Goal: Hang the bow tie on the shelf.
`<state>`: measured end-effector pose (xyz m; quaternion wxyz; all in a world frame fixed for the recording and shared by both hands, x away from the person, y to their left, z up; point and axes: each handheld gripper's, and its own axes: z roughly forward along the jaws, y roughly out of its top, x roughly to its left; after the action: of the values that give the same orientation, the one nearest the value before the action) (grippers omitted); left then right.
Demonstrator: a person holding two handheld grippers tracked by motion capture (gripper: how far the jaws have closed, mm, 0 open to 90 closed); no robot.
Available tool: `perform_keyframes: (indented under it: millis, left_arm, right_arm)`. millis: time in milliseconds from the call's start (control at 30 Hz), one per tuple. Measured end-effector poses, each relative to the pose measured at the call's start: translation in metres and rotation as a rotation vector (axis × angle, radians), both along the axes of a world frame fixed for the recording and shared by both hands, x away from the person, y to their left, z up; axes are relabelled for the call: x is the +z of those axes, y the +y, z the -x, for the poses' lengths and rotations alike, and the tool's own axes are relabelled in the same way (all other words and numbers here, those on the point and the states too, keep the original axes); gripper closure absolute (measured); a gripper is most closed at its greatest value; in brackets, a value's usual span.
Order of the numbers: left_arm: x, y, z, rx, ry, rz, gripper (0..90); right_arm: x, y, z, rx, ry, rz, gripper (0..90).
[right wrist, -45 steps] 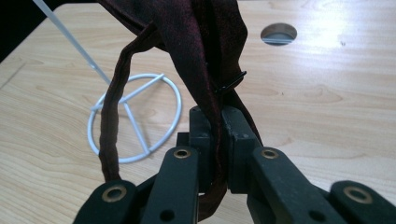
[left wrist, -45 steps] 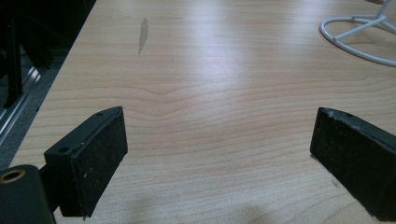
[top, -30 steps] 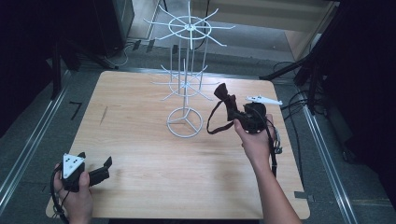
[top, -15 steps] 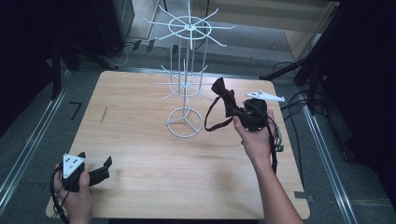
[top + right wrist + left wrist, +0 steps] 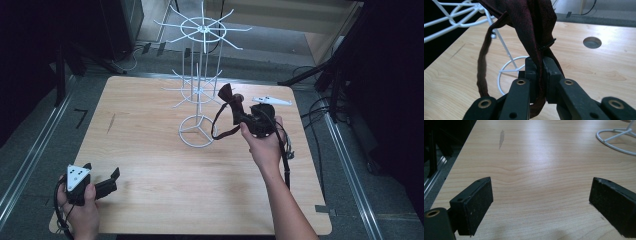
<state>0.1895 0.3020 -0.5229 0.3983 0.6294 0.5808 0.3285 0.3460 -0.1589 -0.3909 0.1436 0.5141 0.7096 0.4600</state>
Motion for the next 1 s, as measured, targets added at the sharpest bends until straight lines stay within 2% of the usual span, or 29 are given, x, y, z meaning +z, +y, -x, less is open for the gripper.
perform_keyframes:
  millis: [367,633,867,1000]
  left_arm:
    - [0.000,0.000,0.000,-0.001,0.004,0.001,5.7]
    - [0.000,0.001,0.000,-0.002,0.002,0.005,5.7]
    - [0.000,0.001,0.000,-0.003,0.002,0.009,5.7]
    - [0.000,0.001,0.000,-0.004,0.002,0.008,5.7]
  right_arm:
    - [-0.021,0.014,-0.013,-0.016,0.046,0.006,85.0]
    - [-0.034,0.025,-0.019,-0.025,0.068,0.032,84.8]
    - [-0.058,0.035,-0.023,-0.023,0.108,0.052,84.7]
    - [-0.066,0.039,-0.024,-0.013,0.111,0.048,84.4]
